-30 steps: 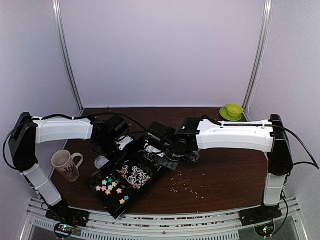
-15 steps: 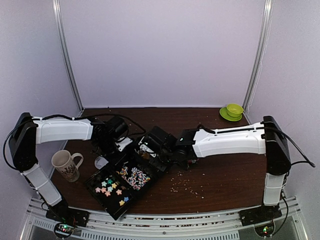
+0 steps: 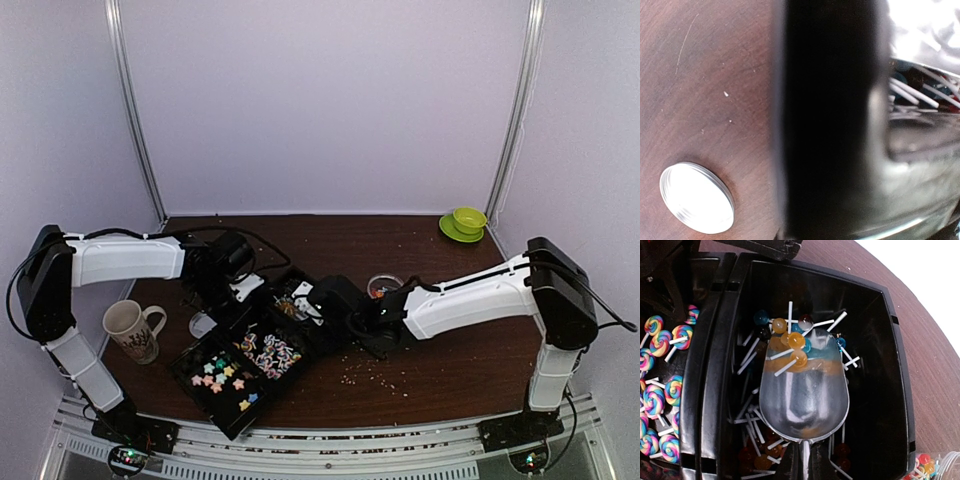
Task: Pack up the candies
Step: Scoop the fake candies from the plate, then place the fake candies in the packing box.
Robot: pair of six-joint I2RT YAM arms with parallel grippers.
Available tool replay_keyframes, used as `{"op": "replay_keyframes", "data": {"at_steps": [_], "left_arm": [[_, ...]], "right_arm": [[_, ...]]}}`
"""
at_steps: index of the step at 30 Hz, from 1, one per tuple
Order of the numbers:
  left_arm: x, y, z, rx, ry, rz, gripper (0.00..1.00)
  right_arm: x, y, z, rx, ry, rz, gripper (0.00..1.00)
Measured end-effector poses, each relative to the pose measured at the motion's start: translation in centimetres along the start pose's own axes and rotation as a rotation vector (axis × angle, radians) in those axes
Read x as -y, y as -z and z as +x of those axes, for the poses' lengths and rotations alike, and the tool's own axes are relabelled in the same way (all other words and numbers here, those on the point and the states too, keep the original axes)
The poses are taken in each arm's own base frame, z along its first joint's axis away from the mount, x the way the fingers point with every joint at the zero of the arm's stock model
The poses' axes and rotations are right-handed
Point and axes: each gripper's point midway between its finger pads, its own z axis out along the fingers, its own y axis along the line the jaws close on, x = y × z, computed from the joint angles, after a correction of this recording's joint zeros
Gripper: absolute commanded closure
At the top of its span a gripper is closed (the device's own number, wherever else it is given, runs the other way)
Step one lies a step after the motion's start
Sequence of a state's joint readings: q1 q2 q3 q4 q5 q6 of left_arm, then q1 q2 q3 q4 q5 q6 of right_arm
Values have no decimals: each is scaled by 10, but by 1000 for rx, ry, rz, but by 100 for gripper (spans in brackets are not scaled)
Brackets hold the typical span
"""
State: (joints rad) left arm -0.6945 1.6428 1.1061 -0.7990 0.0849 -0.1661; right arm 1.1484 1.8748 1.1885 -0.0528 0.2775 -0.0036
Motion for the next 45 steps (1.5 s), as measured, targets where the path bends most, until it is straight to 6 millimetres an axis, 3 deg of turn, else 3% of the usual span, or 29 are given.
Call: {"op": "replay_keyframes", "data": {"at_steps": [16, 31, 45], "left_arm": [[3, 1, -10, 43, 2, 26, 100], [1, 3, -13, 54, 6, 26, 100], [-2, 3, -13, 55, 14, 19, 100]], "right_arm": [[5, 11, 5, 156, -64, -3, 100], [30, 50, -23, 300, -114, 44, 100], [54, 66, 0, 285, -127, 97, 100]]}}
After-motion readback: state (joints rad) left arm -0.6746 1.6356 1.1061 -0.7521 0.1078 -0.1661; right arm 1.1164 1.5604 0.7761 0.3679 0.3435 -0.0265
